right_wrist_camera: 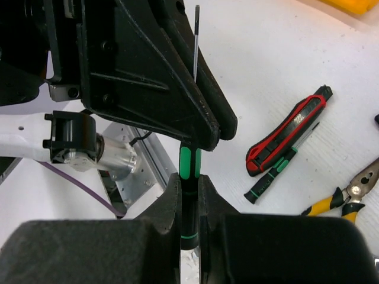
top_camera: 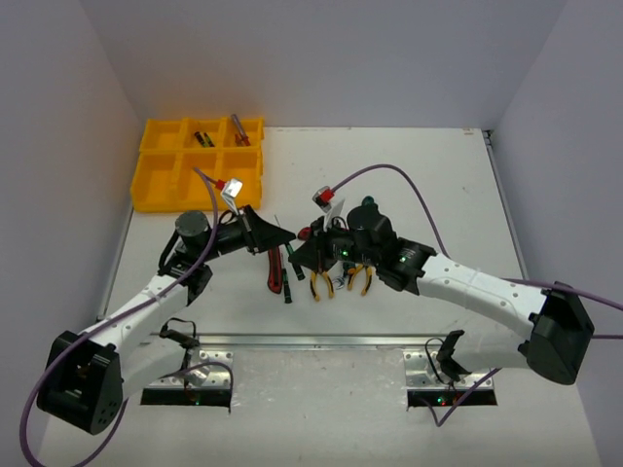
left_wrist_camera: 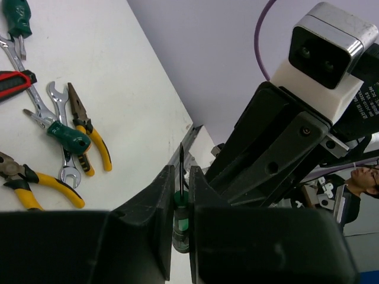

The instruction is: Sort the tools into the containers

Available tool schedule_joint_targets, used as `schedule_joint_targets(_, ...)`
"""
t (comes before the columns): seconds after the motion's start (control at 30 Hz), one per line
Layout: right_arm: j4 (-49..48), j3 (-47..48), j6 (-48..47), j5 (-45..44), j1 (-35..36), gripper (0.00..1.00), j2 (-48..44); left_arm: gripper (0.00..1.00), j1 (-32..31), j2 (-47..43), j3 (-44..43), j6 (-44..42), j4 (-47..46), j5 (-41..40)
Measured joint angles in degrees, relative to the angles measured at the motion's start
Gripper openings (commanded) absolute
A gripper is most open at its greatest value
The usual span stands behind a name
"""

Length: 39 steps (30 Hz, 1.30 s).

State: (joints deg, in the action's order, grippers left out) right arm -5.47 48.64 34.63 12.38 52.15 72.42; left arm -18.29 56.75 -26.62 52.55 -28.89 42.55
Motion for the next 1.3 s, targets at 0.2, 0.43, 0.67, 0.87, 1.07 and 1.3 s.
schedule_joint_targets(0.2,0.0,0.2,-0.3,-1.0,0.0,0.88,-0.1,0.00,-1.2,1.8,-1.2,-0.8,1.3,-2.8)
schedule_joint_targets(0.43,13.8,2.3,2.0,-18.4,0.4,0.99,-4.5,0.00,1.4,9.4,-21.9,-9.2,26.1,-33.4)
schedule_joint_targets(0.67,22.3,-0.5,2.0,-30.9,0.1,0.99,-19.5,0.00,14.2,36.3,-51.0,-11.4,41.3,-56.9)
schedule_joint_targets(0.87,25.3,-4.2,0.9,-32.3,0.1,0.99,-25.7,0.00,21.5,67.0,-91.2,-15.0,51.6,-63.9)
schedule_joint_targets(1.07,28.0,-6.8,0.1,-30.3,0.1,0.99,-25.4,0.00,27.1,81.0,-105.7,-21.4,49.7,-64.6)
schedule_joint_targets(1.3,27.4,-7.0,0.1,-27.2,0.1,0.99,-20.5,0.05,28.3,83.7,-104.0,-24.3,45.2,-58.5)
